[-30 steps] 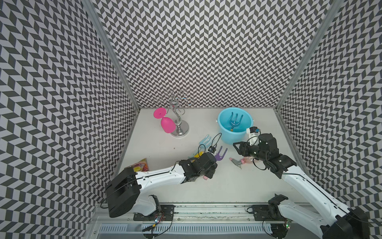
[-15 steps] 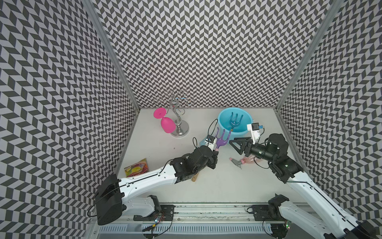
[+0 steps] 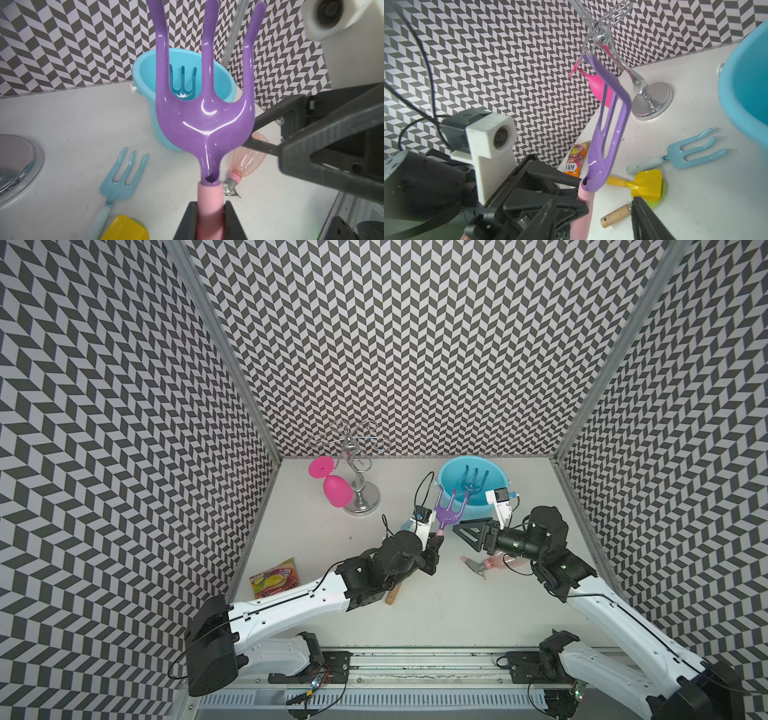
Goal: Organize the gardening tools
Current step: Pick up the gardening tool from the center of the board.
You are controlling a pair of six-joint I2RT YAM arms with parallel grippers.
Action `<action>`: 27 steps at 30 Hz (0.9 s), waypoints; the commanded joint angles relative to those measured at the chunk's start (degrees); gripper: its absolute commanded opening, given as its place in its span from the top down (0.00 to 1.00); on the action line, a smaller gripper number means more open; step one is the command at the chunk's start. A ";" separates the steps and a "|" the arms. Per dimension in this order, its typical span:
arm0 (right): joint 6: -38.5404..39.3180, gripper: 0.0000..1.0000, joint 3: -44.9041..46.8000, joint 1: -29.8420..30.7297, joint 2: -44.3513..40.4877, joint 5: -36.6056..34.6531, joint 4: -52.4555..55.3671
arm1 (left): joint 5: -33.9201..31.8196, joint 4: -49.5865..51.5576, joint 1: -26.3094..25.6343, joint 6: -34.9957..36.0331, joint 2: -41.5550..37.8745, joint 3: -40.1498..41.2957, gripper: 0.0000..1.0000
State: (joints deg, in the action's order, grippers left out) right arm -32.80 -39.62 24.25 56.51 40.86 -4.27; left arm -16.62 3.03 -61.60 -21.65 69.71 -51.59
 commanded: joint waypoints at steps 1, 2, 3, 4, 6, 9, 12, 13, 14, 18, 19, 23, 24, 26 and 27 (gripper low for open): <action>-0.46 0.44 -2.52 1.22 1.28 2.20 -5.11 | 1.09 -4.27 -0.83 1.61 -1.78 -1.24 1.00; -0.50 0.45 -2.74 1.46 1.57 2.36 -5.39 | 1.49 -4.66 -1.01 1.80 -1.81 -1.29 1.00; -0.52 0.47 -2.91 1.68 1.99 2.46 -5.77 | 1.67 -5.16 -1.20 2.04 -1.77 -1.23 1.00; -0.51 0.48 -3.25 1.92 2.28 2.43 -5.96 | 1.69 -5.60 -1.48 2.35 -1.69 -1.23 1.00; -0.59 0.52 -3.53 2.28 2.78 2.32 -6.30 | 1.37 -6.20 -2.09 2.99 -1.47 -1.23 1.00; -1.11 0.61 -3.93 2.47 3.38 2.80 -7.10 | 1.42 -6.53 -2.54 3.53 -1.09 -1.44 1.00; -1.20 0.75 -4.23 2.53 3.48 2.96 -7.44 | 0.85 -6.37 -2.73 3.76 -0.76 -1.69 1.00; -1.17 0.78 -4.24 2.52 3.48 2.87 -7.37 | 0.64 -6.43 -2.73 3.92 -0.87 -1.74 1.00; -1.03 0.81 -4.32 2.55 3.56 2.67 -7.26 | 0.63 -6.50 -2.73 4.01 -0.98 -1.72 1.00; -1.30 0.97 -4.44 2.54 4.47 3.17 -7.37 | 0.39 -6.39 -2.67 4.71 -1.07 -1.79 1.00; -1.31 1.00 -4.55 2.56 4.72 3.21 -7.39 | 0.36 -6.37 -2.71 4.86 -1.16 -1.77 1.00; -1.91 1.00 -4.64 2.55 4.91 2.23 -8.24 | -0.32 -5.93 -2.72 5.13 -1.40 -1.76 0.81; -1.75 1.00 -4.92 2.50 4.83 1.26 -8.11 | -0.74 -5.93 -2.66 5.05 -1.58 -1.61 0.71; -1.34 1.00 -5.97 2.50 4.79 -1.01 -7.13 | -2.01 -5.83 -2.68 4.62 -2.26 -1.10 0.53; -0.85 1.00 -6.56 2.44 4.86 -2.40 -6.46 | -3.00 -5.67 -2.65 4.32 -2.64 -0.76 0.47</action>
State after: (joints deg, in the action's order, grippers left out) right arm -34.13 -43.18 26.46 61.23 41.50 -8.78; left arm -17.47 -1.30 -64.05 -17.65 69.34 -51.62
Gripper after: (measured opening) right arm 0.140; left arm 0.489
